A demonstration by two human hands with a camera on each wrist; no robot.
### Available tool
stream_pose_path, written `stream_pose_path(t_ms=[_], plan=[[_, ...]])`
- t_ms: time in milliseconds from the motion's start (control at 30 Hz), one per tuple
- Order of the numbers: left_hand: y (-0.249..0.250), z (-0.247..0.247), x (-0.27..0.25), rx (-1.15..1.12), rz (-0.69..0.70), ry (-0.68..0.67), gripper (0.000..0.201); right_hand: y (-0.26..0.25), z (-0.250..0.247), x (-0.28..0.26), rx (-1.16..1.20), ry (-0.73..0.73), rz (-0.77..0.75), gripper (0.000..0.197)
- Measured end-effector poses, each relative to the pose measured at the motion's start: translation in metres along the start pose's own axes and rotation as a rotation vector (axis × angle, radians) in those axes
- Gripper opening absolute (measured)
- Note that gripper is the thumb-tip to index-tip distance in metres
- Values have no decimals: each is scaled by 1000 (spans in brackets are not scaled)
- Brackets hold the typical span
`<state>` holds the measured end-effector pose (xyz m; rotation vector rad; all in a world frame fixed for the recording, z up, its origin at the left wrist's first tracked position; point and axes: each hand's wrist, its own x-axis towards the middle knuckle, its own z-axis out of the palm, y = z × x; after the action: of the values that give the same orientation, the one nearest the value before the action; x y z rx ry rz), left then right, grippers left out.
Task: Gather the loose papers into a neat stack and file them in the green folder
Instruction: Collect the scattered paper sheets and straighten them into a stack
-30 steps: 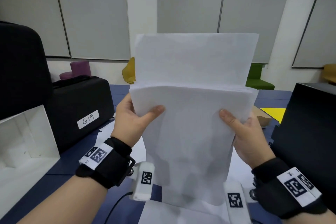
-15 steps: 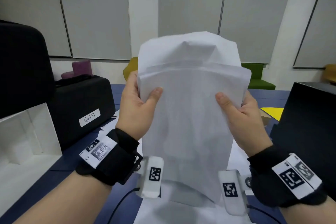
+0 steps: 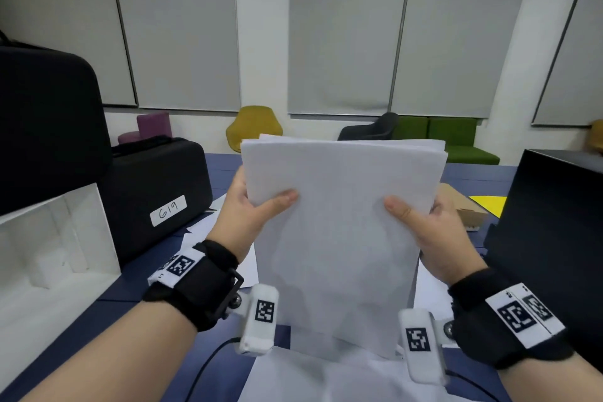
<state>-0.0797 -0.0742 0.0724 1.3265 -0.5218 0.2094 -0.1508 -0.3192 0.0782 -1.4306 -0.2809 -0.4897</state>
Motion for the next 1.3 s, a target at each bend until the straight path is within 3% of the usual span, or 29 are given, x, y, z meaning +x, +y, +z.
stream_pose_path(t_ms=[67,167,267,333,467,600,700,867,933,1000,1100,1200,1300], plan=[[-9,-3,-3,-10,-56,-32,72,10,-1,-4,1,-17,50,45],[-19,0,-6,72,-109,-27,42,22,-1,-7,4,-12,101,39],[-19,9,-2,153,-54,22,17,21,3,-3,-18,8,90,24],[-12,14,3,174,10,49,14,16,5,1,-51,24,65,21],[0,14,10,104,50,54,33,10,1,6,-25,15,72,43],[4,8,8,25,74,12,56,12,-10,6,-21,24,60,51],[11,6,9,75,156,-30,55,5,-10,5,-20,0,40,39],[23,12,8,407,444,-2,45,-16,3,5,42,-81,26,25],[22,19,4,407,496,26,50,-17,7,5,37,-67,20,23],[21,22,-1,278,449,36,60,-19,10,5,-8,-32,-1,25],[19,20,-4,103,350,52,75,-30,11,3,-161,42,-162,50],[23,17,-5,114,331,52,76,-44,13,0,-331,74,-366,75],[36,18,-7,324,496,82,70,-52,13,3,-600,52,-456,66]])
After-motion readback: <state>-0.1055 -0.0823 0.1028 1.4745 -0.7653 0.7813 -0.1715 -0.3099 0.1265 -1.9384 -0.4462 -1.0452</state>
